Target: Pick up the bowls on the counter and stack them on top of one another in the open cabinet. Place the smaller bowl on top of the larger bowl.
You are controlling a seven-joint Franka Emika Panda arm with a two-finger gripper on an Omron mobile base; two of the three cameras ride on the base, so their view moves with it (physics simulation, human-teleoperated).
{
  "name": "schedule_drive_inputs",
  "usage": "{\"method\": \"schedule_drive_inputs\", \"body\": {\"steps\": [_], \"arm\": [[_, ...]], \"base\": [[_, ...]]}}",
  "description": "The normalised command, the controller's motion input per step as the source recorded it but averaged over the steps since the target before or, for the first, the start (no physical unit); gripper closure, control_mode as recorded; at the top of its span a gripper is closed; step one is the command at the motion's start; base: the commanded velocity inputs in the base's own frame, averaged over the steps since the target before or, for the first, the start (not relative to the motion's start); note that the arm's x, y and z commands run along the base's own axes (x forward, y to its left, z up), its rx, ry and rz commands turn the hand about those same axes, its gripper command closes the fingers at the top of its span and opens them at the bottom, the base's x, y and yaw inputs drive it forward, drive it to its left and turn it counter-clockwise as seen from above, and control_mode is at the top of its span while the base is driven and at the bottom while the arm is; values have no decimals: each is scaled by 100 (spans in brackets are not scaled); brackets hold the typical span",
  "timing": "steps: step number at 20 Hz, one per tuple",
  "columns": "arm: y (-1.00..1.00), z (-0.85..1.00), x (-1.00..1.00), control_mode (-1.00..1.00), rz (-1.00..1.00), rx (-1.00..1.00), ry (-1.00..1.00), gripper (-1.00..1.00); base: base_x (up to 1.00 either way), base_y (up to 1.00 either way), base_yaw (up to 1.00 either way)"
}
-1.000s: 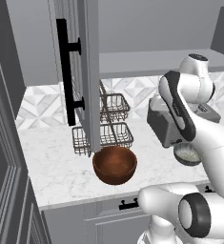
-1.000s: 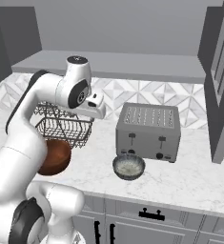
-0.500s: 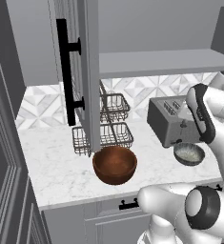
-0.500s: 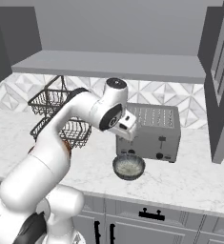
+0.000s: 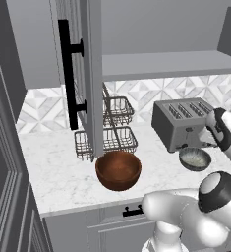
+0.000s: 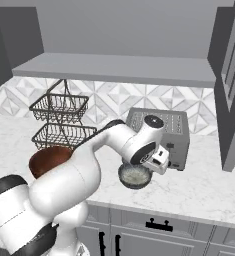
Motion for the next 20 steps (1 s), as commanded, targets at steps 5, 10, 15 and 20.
{"method": "schedule_drive_inputs", "body": {"steps": [5, 10, 15, 20], "arm": [[-8, -46, 12, -100, -11, 9, 17, -100], [-4, -43, 0, -100, -11, 14, 9, -100], [0, -27, 1, -100, -12, 9, 3, -100], [2, -16, 4, -100, -1, 0, 0, -100]], "base": [[0, 0, 0], [0, 0, 0], [0, 0, 0], [0, 0, 0]]}}
